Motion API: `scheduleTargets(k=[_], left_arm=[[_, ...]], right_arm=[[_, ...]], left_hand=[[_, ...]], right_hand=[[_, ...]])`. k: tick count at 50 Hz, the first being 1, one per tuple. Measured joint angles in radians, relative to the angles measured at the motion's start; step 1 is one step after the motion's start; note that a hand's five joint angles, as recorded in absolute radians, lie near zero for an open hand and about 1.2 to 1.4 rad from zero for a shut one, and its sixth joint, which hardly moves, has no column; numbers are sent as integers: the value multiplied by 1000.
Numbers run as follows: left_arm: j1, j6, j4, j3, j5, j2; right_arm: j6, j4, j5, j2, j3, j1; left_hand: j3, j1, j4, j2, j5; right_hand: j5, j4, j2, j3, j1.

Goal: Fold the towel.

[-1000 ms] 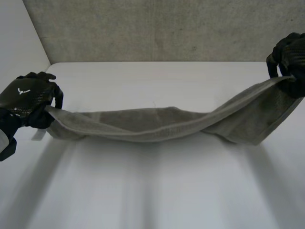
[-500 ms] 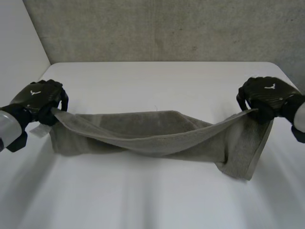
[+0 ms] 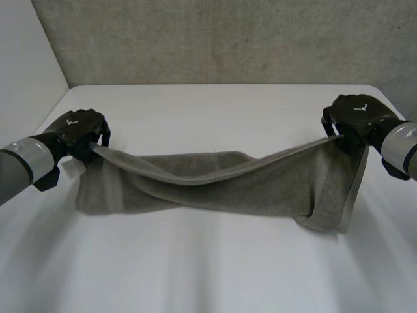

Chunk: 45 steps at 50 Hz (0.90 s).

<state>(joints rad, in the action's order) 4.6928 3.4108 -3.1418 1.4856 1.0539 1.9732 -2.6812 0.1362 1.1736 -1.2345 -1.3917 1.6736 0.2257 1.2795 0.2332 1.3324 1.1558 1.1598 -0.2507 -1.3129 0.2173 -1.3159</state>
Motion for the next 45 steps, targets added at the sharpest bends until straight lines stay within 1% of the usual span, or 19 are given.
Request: scheduleTargets(k=[3,6,10,11,13,15,18,20,22,24,26,30,34,40,45], left_arm=[[-13,-2,-16,-31,7,19],[-33,-5,-33,-92,35,57],[-75,-16,-45,-231,120,111],[-91,-21,-47,-282,152,120],[-114,-32,-51,-348,190,117],[-141,-58,-64,-425,230,76],[-160,-103,-99,-467,254,-7],[-165,-145,-142,-465,260,-70],[-164,-192,-201,-436,261,-125],[-156,-233,-265,-386,259,-165],[-143,-257,-313,-333,256,-186],[-108,-275,-367,-224,250,-200],[-78,-262,-380,-118,231,-197],[-43,-206,-377,67,143,-192],[-34,-150,-374,199,83,-192]], right_arm=[[-1,-4,8,24,41,8],[-4,-4,20,62,105,20],[-21,-8,68,120,266,48],[-39,-14,89,128,332,56],[-76,-29,115,128,423,64],[-150,-65,140,103,527,69],[-258,-120,155,55,608,69],[-317,-151,153,26,621,65],[-364,-178,140,1,600,61],[-400,-203,114,-30,537,54],[-409,-216,93,-49,475,49],[-391,-240,54,-85,335,39],[-344,-274,7,-119,187,23],[-279,-314,-90,-154,-45,-29],[-248,-321,-143,-160,-192,-69]], left_hand=[[0,0,0,0,0],[0,0,0,0,0],[0,0,0,0,0],[0,0,0,0,0],[0,0,0,0,0],[0,0,0,0,0],[0,0,0,0,0],[0,0,0,0,0],[0,0,0,0,0],[0,0,0,0,0],[0,0,0,0,0],[0,0,0,4,0],[0,0,0,4,0],[0,0,0,4,0],[0,0,0,4,0]], right_hand=[[0,0,0,0,0],[0,0,0,0,0],[0,0,0,0,0],[0,0,0,0,0],[0,0,0,0,0],[0,0,0,0,-2],[0,0,0,0,-2],[0,0,0,0,-2],[0,0,0,0,-2],[0,0,0,0,-2],[0,0,0,0,-2],[0,0,0,0,-2],[0,0,0,0,-2],[0,0,0,0,-2],[0,0,0,0,-2]])
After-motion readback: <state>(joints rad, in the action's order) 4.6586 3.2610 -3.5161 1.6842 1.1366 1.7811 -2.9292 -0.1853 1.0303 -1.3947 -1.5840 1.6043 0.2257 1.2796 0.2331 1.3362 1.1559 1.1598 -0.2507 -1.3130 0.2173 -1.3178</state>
